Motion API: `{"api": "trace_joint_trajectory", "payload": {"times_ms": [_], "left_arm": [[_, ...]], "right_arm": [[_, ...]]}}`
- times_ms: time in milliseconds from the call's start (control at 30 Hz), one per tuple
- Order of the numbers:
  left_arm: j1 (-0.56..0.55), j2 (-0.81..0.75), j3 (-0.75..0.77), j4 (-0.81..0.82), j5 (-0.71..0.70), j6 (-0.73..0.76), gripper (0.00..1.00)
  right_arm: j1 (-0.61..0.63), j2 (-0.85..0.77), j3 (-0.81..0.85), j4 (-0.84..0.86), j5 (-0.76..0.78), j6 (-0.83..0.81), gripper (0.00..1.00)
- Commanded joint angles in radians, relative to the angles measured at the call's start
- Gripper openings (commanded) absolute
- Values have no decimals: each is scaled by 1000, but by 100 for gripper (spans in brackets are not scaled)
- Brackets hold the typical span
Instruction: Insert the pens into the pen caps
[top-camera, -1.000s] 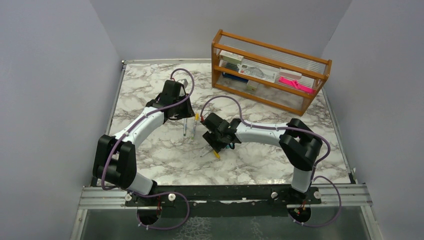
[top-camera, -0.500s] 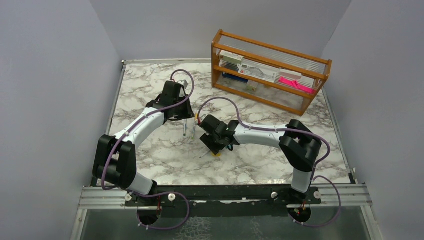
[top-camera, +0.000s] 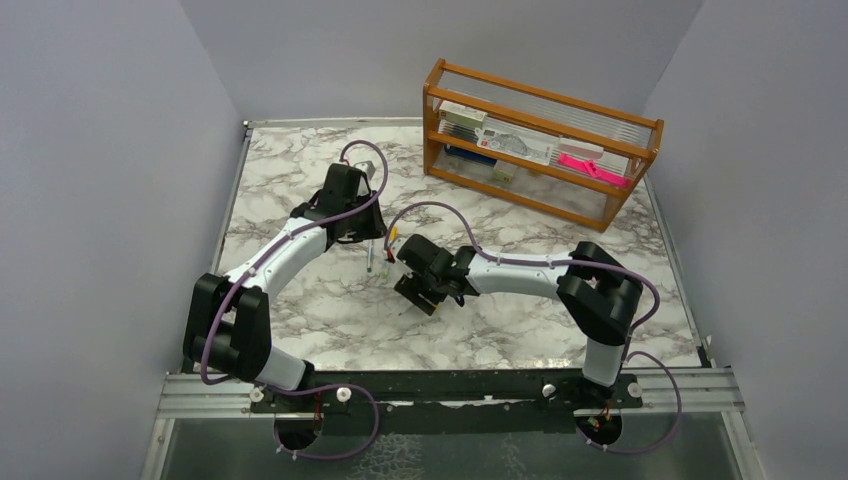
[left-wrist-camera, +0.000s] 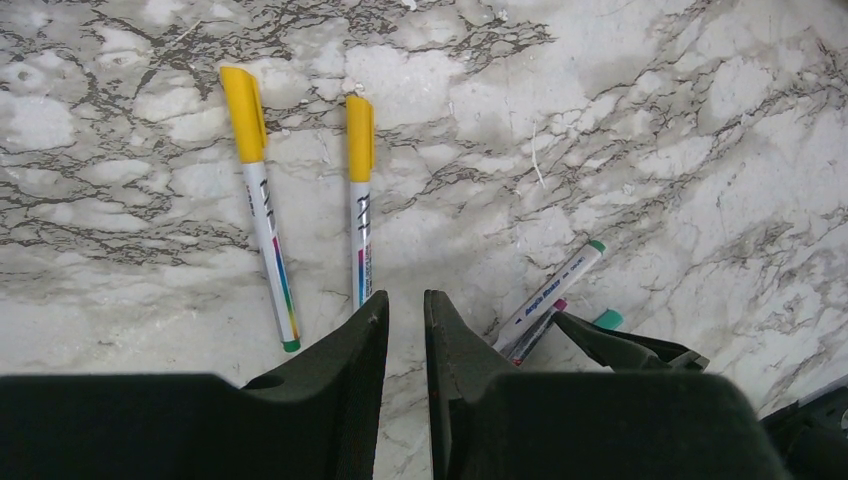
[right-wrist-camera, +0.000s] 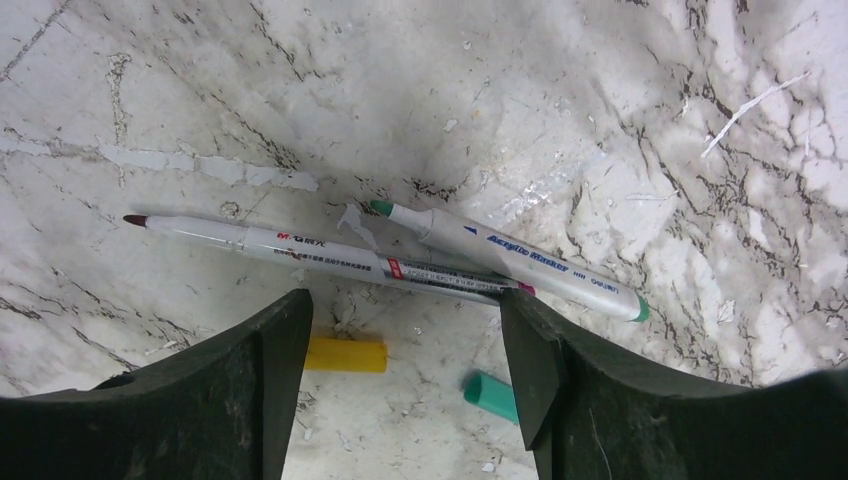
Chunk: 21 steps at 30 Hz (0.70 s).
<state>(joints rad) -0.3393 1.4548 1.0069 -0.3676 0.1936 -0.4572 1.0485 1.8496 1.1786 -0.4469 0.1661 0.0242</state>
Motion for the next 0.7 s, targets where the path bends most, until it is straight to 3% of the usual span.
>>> {"api": "trace_joint_trajectory", "payload": {"times_ms": [0, 667], "left_arm": [[9, -33, -13, 18, -1, 11, 22], [19, -40, -28, 17, 5, 11, 22]], "right_arm": [[10, 2, -2, 51, -14, -68, 70], [22, 40, -21, 76, -53, -42, 68]]}}
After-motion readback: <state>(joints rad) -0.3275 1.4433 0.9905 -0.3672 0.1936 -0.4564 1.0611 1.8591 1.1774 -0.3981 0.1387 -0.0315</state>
